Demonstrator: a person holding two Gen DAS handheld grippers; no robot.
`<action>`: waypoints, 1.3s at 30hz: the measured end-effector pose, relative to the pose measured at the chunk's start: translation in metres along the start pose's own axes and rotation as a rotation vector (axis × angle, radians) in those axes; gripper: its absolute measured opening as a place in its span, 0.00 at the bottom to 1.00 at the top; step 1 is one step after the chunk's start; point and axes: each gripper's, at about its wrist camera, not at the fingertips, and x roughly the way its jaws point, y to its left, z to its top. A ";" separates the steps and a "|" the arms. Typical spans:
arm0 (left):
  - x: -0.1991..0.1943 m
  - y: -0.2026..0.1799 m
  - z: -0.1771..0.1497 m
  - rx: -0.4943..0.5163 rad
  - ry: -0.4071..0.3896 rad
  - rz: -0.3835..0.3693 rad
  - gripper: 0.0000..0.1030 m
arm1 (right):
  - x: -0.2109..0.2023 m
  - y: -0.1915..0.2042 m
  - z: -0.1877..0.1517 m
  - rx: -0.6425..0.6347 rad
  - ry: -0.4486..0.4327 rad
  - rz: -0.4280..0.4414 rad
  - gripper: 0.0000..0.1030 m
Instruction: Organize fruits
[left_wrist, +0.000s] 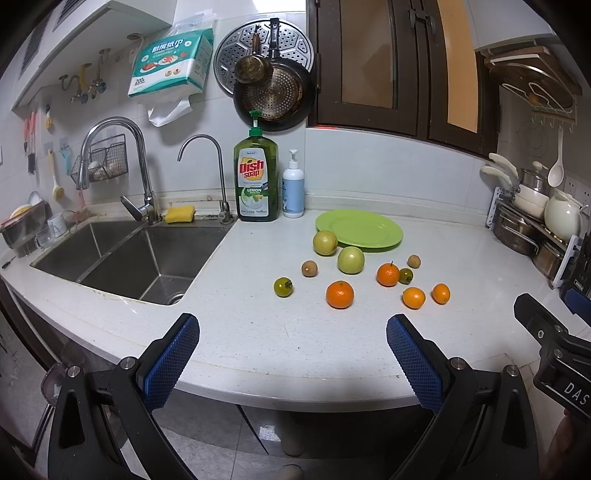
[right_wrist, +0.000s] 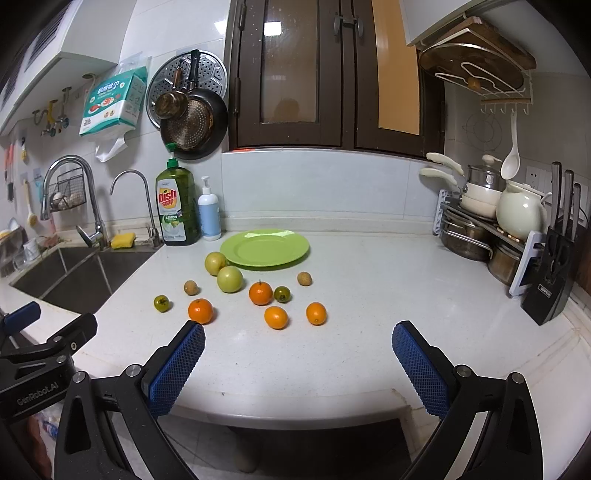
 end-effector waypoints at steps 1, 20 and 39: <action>0.000 0.000 0.000 0.000 -0.001 0.000 1.00 | 0.000 0.000 0.000 0.000 0.000 0.002 0.99; 0.002 0.002 0.003 0.003 0.001 -0.001 1.00 | 0.003 0.001 0.001 -0.001 0.007 0.004 0.99; 0.041 0.028 0.009 0.028 0.046 0.023 1.00 | 0.045 0.034 0.011 -0.044 0.063 0.088 0.99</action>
